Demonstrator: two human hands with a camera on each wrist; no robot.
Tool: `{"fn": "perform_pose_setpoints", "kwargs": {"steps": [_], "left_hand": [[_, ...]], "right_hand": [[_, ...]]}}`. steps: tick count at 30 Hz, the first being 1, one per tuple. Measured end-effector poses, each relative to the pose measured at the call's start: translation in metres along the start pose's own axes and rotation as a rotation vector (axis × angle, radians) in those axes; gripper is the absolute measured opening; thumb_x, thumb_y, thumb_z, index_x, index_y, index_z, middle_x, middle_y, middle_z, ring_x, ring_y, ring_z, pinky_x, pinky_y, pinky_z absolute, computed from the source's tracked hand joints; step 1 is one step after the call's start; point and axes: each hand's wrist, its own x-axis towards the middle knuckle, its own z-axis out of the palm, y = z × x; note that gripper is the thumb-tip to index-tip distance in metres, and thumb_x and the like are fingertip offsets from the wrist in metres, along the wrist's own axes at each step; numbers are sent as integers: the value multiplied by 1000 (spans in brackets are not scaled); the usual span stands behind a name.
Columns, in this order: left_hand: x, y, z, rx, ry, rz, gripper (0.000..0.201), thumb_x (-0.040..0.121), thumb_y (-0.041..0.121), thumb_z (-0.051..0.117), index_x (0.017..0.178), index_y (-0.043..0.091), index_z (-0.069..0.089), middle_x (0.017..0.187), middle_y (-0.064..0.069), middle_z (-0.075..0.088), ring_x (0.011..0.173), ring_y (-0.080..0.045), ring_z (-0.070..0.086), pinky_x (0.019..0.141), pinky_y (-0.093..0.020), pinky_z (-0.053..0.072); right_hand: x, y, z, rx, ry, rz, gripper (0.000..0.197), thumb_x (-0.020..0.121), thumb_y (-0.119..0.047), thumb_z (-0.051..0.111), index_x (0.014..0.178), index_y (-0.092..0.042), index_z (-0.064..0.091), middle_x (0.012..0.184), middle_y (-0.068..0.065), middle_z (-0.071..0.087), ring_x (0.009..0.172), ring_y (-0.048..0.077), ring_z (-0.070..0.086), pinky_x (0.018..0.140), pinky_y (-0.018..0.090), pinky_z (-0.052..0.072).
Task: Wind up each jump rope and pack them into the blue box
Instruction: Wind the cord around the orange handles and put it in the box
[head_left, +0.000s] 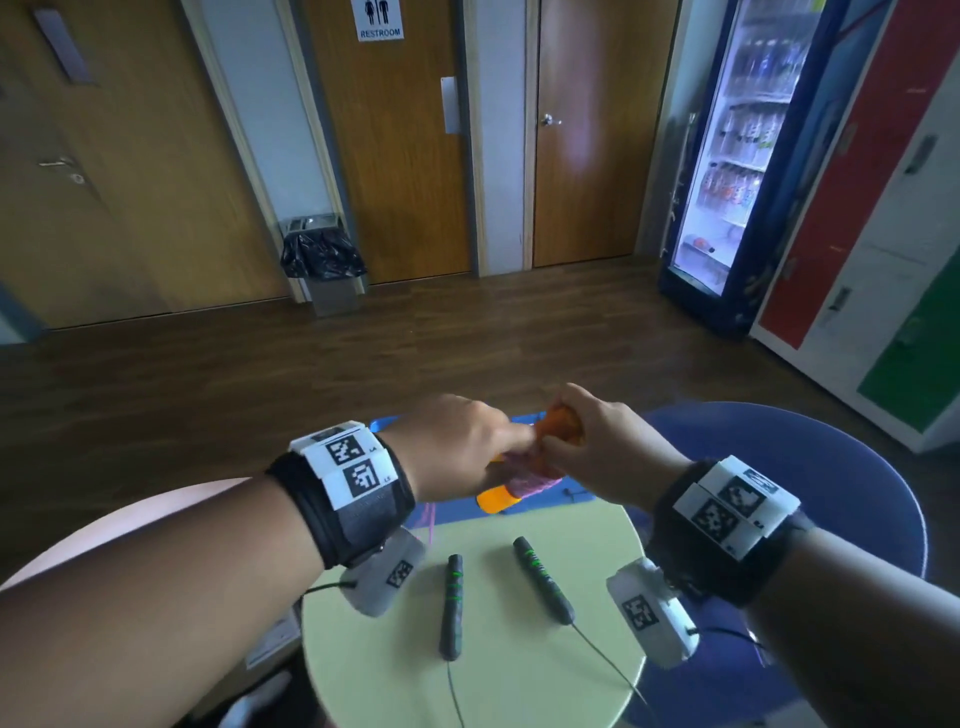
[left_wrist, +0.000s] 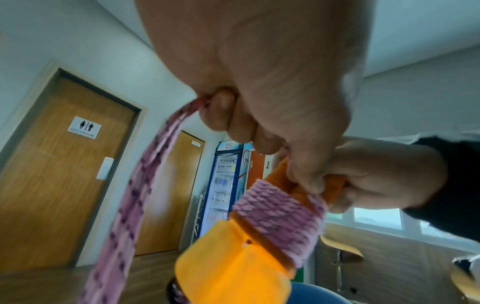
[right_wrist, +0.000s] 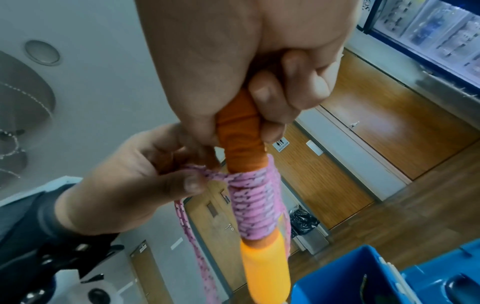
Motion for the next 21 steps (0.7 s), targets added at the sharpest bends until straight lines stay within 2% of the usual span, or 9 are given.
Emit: {"fn": "perform_pose_setpoints", "kwargs": {"steps": [2,3,5,8,10,14,17,19,21], "left_hand": [[15,1,8,70,45,101,47,96,61,24,118,36,58,88,1,63,80,-28,63,59,-33,40],[22,3,10,82,83,149,49,96,60,24,115,35,61,81,2,61,72,-28,63,55,-31,38],[35,9,14,79,154,218,38,98,52,35,104,30,66,71,2,57,61,-27,60,48,-28,37],[55,18,21,45,212,256,29,97,44,43,96,26,66,72,2,56,62,-26,59,48,-30,46],[66,24,23,-19,187,237,31,97,42,44,96,25,69,77,2,61,68,-26,62,55,-32,51],[76,29,25,-95,124,161,33,98,44,43,97,25,70,84,7,65,79,-18,62,64,-29,45],[78,29,25,-150,35,71,36,97,51,42,99,28,70,90,9,68,85,-14,61,68,-27,42],[77,26,23,-161,11,15,41,95,56,38,101,31,70,95,11,69,89,-13,63,71,-30,47],[75,23,24,-196,-6,-46,37,96,55,41,102,32,69,94,12,69,87,-10,63,72,-33,50]], "right_hand": [[3,18,-12,24,-49,-23,17,81,-35,63,93,-27,55,79,-5,65,70,17,61,63,35,53],[4,27,-19,37,-71,-33,17,81,-35,64,93,-28,55,81,-5,65,72,17,61,66,36,54],[6,44,-31,64,-111,-52,17,80,-34,65,94,-29,56,84,-6,66,75,16,62,68,36,54],[5,68,-45,81,-161,-75,17,80,-31,67,94,-29,58,85,-4,66,74,18,64,65,38,56],[4,82,-51,87,-173,-90,14,81,-26,67,91,-28,57,83,-4,65,72,17,63,64,35,54],[2,99,-63,89,-254,-143,17,82,-19,66,82,-31,54,76,-8,60,65,7,54,62,28,49],[2,102,-73,117,-361,-175,16,84,-16,67,87,-28,57,79,-6,63,68,8,59,64,31,53],[4,101,-79,152,-440,-201,18,85,-13,68,90,-27,59,82,-4,65,70,10,62,63,30,55],[7,99,-84,244,-523,-198,17,86,-10,69,93,-24,61,83,-2,67,69,11,63,61,27,53]]}}
